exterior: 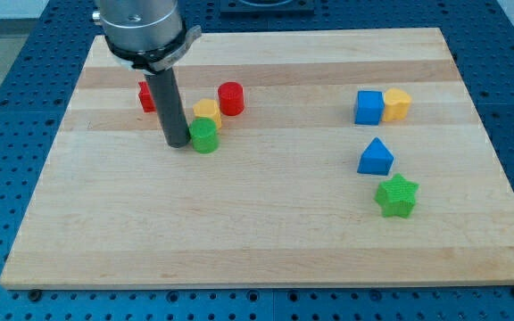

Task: Move the green circle towards the center right side of the board

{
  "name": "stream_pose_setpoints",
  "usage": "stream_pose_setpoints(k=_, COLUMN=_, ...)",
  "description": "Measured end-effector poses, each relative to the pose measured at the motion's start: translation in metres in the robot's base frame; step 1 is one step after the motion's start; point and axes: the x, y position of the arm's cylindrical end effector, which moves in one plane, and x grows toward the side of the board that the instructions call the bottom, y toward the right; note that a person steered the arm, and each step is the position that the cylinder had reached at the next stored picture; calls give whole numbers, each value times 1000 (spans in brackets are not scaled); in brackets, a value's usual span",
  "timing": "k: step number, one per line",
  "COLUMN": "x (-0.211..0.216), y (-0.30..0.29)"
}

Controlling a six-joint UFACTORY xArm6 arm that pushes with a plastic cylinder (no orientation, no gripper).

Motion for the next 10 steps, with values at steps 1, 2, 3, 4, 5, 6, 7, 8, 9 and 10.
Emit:
stream_pose_setpoints(k=1, x=0, y=14)
stream_pose_setpoints(k=2, x=0, y=30)
stream_pose_setpoints(k=3, x=0, y=46)
stream_pose_setpoints(k=4, x=0, y=61)
stream_pose_setpoints(k=5, x=0, y=73)
stream_pose_setpoints(k=6, x=0, y=85)
stream_pose_setpoints(k=7, x=0, y=96)
stream_pose_setpoints(k=8, x=0, y=109)
stream_pose_setpoints(k=9, x=-2, y=124)
stream_pose_setpoints(k=10, x=-3, y=133)
